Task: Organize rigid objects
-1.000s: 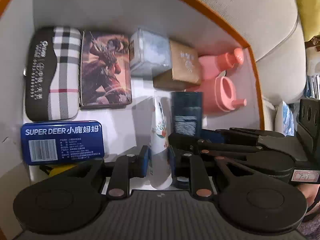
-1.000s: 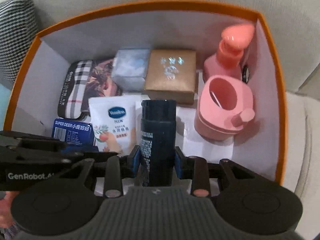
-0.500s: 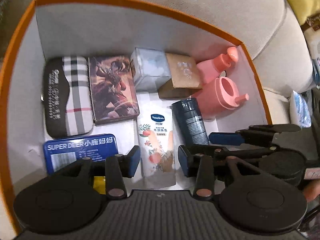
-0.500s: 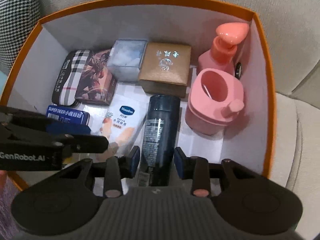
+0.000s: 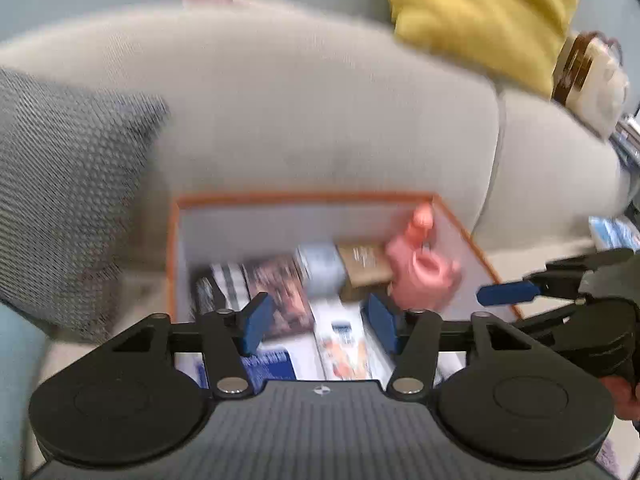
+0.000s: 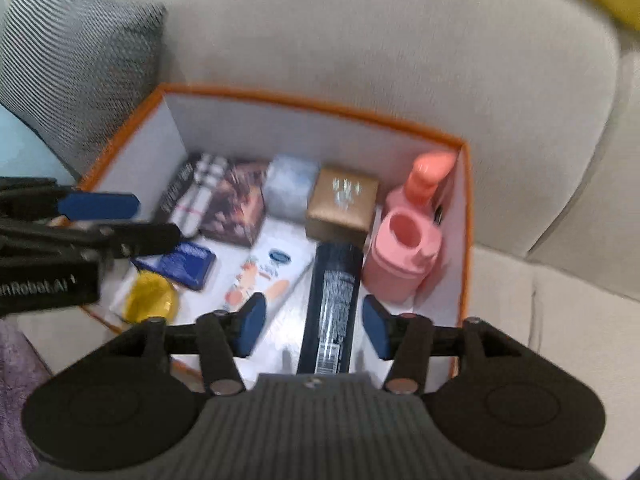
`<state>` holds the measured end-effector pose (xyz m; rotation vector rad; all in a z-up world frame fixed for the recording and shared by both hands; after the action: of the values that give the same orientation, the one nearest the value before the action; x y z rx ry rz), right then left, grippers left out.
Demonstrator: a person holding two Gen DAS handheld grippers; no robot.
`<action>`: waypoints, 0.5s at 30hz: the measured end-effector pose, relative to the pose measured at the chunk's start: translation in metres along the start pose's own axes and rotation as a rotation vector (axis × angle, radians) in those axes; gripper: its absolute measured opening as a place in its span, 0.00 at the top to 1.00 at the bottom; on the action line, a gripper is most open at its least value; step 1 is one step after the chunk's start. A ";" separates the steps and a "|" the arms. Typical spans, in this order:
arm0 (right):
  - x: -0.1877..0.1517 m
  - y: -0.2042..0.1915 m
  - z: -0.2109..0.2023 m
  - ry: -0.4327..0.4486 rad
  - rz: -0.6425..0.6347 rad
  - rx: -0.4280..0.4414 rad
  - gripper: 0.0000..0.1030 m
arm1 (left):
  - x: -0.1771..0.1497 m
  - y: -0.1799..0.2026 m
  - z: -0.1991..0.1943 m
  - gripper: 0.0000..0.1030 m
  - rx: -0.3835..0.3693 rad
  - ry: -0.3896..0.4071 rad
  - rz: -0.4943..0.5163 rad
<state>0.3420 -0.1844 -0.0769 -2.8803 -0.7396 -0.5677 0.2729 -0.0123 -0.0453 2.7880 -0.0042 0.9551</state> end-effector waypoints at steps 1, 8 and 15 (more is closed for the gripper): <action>-0.002 -0.002 -0.008 0.026 0.000 -0.003 0.42 | 0.000 0.001 -0.011 0.32 0.014 0.032 0.006; -0.025 -0.018 -0.067 0.262 0.077 -0.008 0.34 | -0.010 0.020 -0.080 0.17 0.077 0.267 0.028; -0.058 -0.038 -0.104 0.445 0.120 -0.025 0.15 | -0.032 0.025 -0.107 0.04 0.155 0.374 -0.002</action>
<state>0.2423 -0.1972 -0.0021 -2.6427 -0.4882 -1.1512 0.1807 -0.0188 0.0223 2.6930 0.1307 1.5198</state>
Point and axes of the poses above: each gripper's, at about its wrist camera, not at the fingertips, and z roughly the way its jaws point, y to its right, x to its top, the point moved 2 cm from there along z, roughly the way its jaws point, and after that the axes turned 7 degrees about -y, right-handed, at the moved point
